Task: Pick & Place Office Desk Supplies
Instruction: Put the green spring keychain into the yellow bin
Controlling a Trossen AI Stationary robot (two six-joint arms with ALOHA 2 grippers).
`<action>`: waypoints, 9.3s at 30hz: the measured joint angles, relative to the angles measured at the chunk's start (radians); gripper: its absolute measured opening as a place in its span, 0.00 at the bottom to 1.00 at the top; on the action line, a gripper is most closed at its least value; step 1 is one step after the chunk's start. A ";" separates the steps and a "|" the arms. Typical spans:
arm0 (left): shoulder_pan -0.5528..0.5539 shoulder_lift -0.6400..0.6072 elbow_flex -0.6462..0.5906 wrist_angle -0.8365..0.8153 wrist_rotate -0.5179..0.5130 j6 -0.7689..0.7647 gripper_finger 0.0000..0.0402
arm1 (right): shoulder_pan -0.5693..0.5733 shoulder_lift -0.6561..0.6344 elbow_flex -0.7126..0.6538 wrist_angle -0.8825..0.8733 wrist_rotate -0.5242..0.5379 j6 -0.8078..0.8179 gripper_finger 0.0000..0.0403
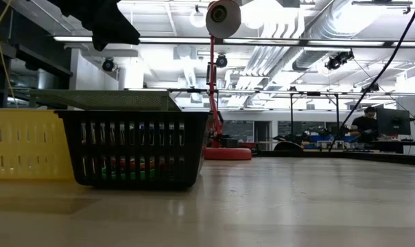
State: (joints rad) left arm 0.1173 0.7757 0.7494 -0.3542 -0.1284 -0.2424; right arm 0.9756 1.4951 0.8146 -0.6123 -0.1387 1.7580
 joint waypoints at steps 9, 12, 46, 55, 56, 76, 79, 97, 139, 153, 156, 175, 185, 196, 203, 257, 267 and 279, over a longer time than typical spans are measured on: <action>0.000 0.000 0.000 0.000 0.000 0.000 0.23 | 0.000 0.088 0.000 0.007 -0.003 0.034 0.37; 0.000 0.000 0.000 0.000 0.000 0.000 0.23 | 0.000 0.110 0.000 0.009 -0.025 0.047 0.37; 0.000 0.000 0.000 0.000 0.000 0.000 0.23 | 0.000 0.131 0.000 -0.014 -0.003 0.043 0.09; 0.000 0.000 0.000 0.000 0.000 0.000 0.23 | -0.001 0.095 -0.002 -0.047 0.061 -0.009 0.09; 0.000 0.000 0.000 0.000 0.000 0.000 0.23 | -0.002 0.078 -0.002 -0.058 0.080 -0.014 0.08; 0.000 0.000 0.000 0.000 0.000 0.000 0.23 | -0.009 -0.113 -0.001 -0.025 0.375 -0.197 0.08; 0.000 0.000 0.000 0.000 0.000 0.000 0.23 | -0.019 -0.113 -0.001 -0.010 0.387 -0.218 0.08; 0.000 0.000 0.000 0.000 0.000 0.000 0.23 | -0.457 -0.113 0.000 0.538 0.417 -1.103 0.08; 0.000 0.001 0.000 0.006 0.000 0.000 0.23 | -0.821 0.164 0.223 0.956 0.445 -1.705 0.08; -0.001 0.009 0.000 0.005 0.000 0.000 0.23 | -0.879 0.281 0.386 0.968 0.396 -1.730 0.08; -0.001 0.009 0.000 0.005 0.000 0.000 0.23 | -0.879 0.281 0.386 0.971 0.374 -1.733 0.08; -0.002 0.009 0.000 0.021 0.000 0.000 0.23 | -0.880 0.281 0.386 0.975 0.340 -1.733 0.08; -0.015 0.018 0.000 0.063 0.120 0.091 0.23 | -0.880 0.281 0.385 0.975 0.340 -1.733 0.08; -0.108 0.056 0.001 0.129 0.205 0.387 0.23 | -0.879 0.280 0.385 0.992 0.180 -1.725 0.08; -0.123 0.095 0.000 0.161 0.203 0.475 0.23 | -0.879 0.280 0.385 1.001 0.155 -1.725 0.08; -0.180 0.169 0.000 0.303 0.225 0.555 0.23 | -0.880 0.280 0.385 1.024 0.106 -1.679 0.08; -0.180 0.169 0.000 0.302 0.254 0.555 0.23 | -0.879 0.280 0.385 1.036 0.102 -1.679 0.08; -0.179 0.169 0.000 0.301 0.270 0.530 0.23 | -0.879 0.280 0.385 1.036 0.107 -1.676 0.08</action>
State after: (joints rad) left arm -0.0616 0.9443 0.7498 -0.0536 0.1417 0.2878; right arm 0.0963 1.7748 1.1995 0.4240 -0.0319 0.0823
